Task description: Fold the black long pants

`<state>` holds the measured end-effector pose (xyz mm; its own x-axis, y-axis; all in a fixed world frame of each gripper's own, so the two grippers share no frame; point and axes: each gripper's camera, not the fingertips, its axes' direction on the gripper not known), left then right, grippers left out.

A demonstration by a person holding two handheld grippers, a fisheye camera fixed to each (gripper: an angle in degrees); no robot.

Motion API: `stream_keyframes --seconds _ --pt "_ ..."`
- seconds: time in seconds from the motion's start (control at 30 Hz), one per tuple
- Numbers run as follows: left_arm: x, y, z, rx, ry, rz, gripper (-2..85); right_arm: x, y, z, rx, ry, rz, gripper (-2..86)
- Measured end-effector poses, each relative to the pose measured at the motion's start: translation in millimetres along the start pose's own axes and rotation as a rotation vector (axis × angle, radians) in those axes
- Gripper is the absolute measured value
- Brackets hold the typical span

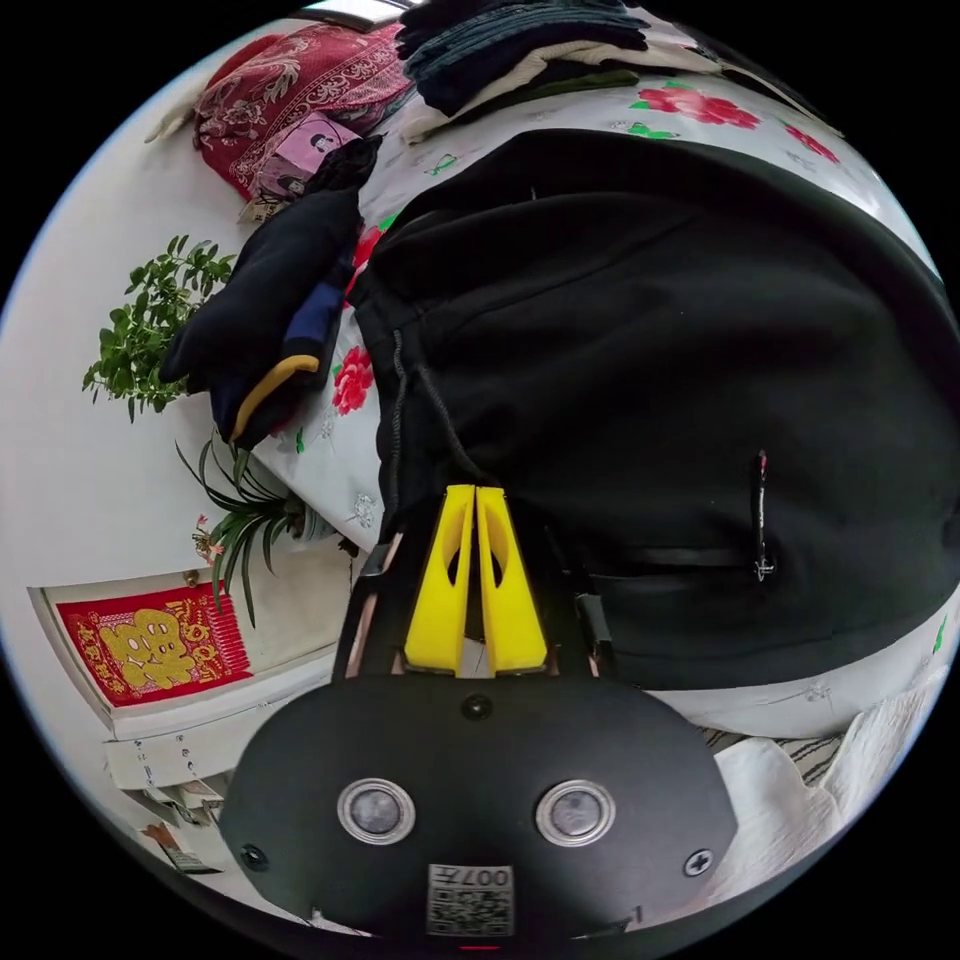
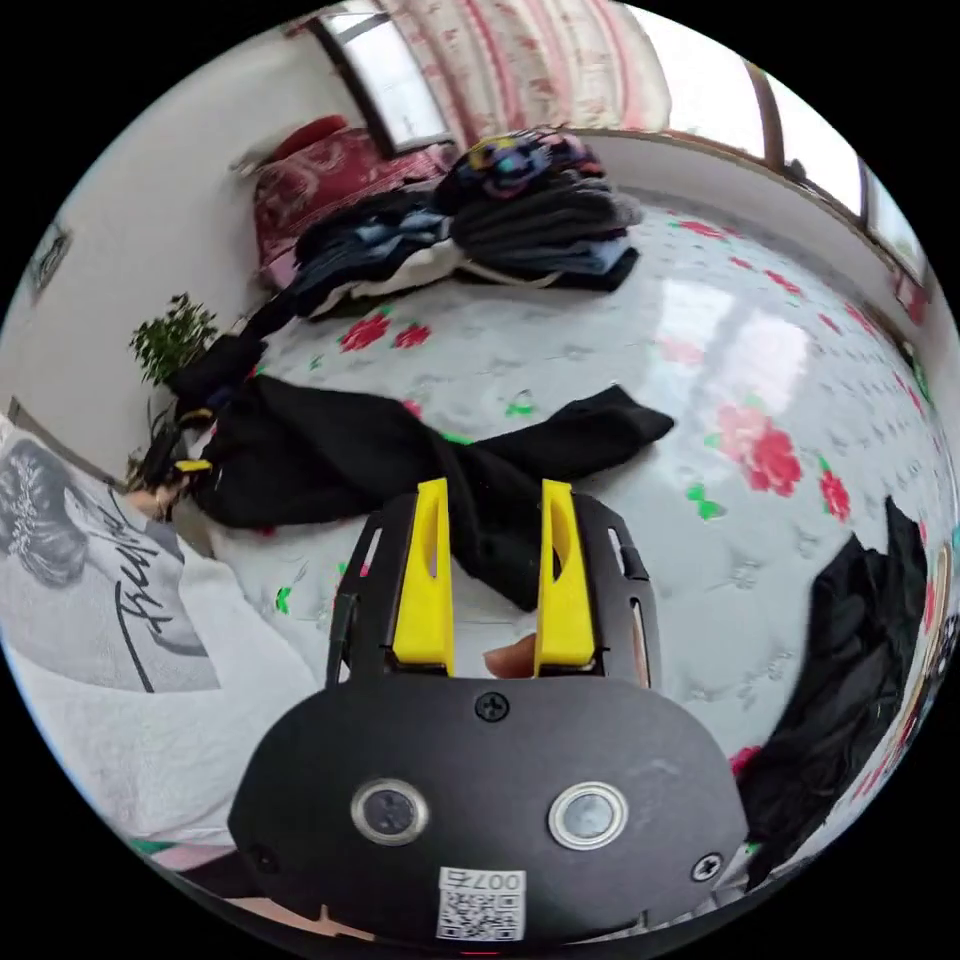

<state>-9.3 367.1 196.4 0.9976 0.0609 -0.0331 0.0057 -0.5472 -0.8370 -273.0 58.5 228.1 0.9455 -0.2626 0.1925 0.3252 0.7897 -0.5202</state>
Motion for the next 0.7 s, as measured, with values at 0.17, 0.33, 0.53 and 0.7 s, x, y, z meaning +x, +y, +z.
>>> stream_keyframes --seconds 0.17,0.33,0.53,0.7 --pt "-17 0 3 0.042 0.045 0.005 -1.0 -73 -19 73 -0.291 0.332 -0.155 2.2" --pt "-27 15 3 0.117 0.091 -0.075 -1.0 -66 -96 -83 0.07 0.307 -0.157 0.5" --pt "-33 17 2 0.12 0.115 -0.123 -1.0 -61 -221 -125 0.207 0.639 -0.111 2.7" --pt "-37 22 1 0.132 0.138 -0.142 -1.0 -3 -212 -77 0.058 0.396 0.076 6.4"
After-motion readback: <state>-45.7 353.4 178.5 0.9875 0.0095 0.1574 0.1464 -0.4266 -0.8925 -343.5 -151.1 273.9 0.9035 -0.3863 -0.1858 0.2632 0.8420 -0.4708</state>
